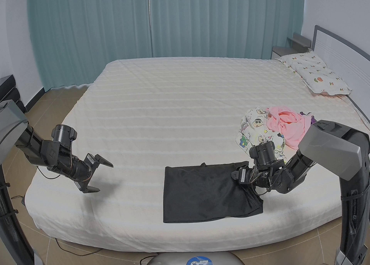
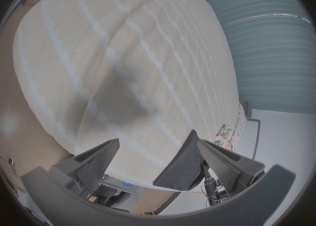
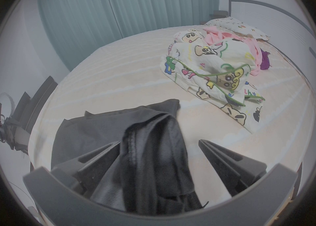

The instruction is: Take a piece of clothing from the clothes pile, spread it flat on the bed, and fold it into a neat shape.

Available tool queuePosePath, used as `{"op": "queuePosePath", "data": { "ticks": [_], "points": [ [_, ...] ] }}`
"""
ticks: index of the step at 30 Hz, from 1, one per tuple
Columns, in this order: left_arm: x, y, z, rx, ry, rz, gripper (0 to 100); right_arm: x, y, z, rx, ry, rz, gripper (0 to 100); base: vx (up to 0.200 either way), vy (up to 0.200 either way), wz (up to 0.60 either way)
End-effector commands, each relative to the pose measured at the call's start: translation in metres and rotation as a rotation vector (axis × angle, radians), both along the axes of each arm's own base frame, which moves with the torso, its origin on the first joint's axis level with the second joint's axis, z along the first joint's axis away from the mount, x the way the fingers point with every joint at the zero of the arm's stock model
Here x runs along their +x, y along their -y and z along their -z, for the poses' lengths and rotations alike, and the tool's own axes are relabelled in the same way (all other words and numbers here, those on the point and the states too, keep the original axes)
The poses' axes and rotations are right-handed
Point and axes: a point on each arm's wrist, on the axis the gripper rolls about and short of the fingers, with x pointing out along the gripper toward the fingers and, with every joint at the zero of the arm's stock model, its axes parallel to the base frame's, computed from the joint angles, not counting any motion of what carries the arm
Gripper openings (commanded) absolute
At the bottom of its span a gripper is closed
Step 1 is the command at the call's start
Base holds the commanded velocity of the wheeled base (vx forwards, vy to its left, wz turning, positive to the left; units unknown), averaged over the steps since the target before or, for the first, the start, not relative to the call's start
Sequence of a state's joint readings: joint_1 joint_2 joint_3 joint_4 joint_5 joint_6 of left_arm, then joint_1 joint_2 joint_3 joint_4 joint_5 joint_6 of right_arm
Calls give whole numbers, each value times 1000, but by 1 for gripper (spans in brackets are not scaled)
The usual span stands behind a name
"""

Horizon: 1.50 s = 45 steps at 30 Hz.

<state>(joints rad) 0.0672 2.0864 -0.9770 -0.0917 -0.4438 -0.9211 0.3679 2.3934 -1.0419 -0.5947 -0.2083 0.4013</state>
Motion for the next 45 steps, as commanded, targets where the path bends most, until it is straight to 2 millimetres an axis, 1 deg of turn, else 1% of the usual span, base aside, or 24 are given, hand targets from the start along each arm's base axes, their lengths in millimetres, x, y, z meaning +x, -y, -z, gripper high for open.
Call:
{"op": "queuePosePath", "data": {
  "ticks": [1,4,6,10,12,16,18,20,22,24,26,30,33,34,35,37,43,44,45],
  "points": [
    [1,0,2,-2,-4,0,100,8,24,5,-3,-10,63,100,0,0,0],
    [1,0,2,1,-4,0,100,10,41,0,17,0,107,100,0,0,0],
    [1,0,2,1,-4,0,100,9,50,-7,36,6,131,100,0,0,0],
    [1,0,2,1,-4,0,100,9,65,-9,97,-2,145,100,0,0,0],
    [1,0,2,1,-4,0,100,8,73,-6,115,-17,161,100,0,0,0],
    [1,0,2,1,-4,0,100,8,82,-8,140,1,180,100,0,0,0],
    [1,0,2,1,-4,0,100,4,83,-16,197,25,164,100,0,0,0],
    [1,0,2,1,-4,0,100,-6,81,-25,296,33,129,100,0,0,0],
    [1,0,2,1,-4,0,100,-18,80,-30,355,33,78,100,0,0,0],
    [1,0,2,-1,-4,1,100,-26,79,-31,389,35,40,100,0,0,0],
    [1,0,2,-1,-4,1,100,-31,79,-28,407,38,21,100,0,0,0],
    [1,0,2,1,-4,0,100,-33,79,-22,405,44,21,100,0,0,0],
    [1,0,2,-1,-4,1,100,-49,81,-11,407,-27,-6,100,0,0,0],
    [1,0,2,-1,-4,1,100,-50,82,-10,410,-33,-10,100,0,0,0],
    [1,0,2,-1,-4,1,100,-60,82,-5,422,-78,-57,100,0,0,0],
    [1,0,2,-1,-4,1,100,-65,82,-1,421,-102,-96,100,0,0,0],
    [1,0,2,-1,-4,1,100,-67,80,6,418,-112,-135,100,0,0,0],
    [1,0,2,-1,-4,1,100,-69,76,8,416,-118,-145,0,0,0,0],
    [1,0,2,-1,-4,1,100,-70,75,8,418,-125,-148,0,0,0,0]
  ]
}}
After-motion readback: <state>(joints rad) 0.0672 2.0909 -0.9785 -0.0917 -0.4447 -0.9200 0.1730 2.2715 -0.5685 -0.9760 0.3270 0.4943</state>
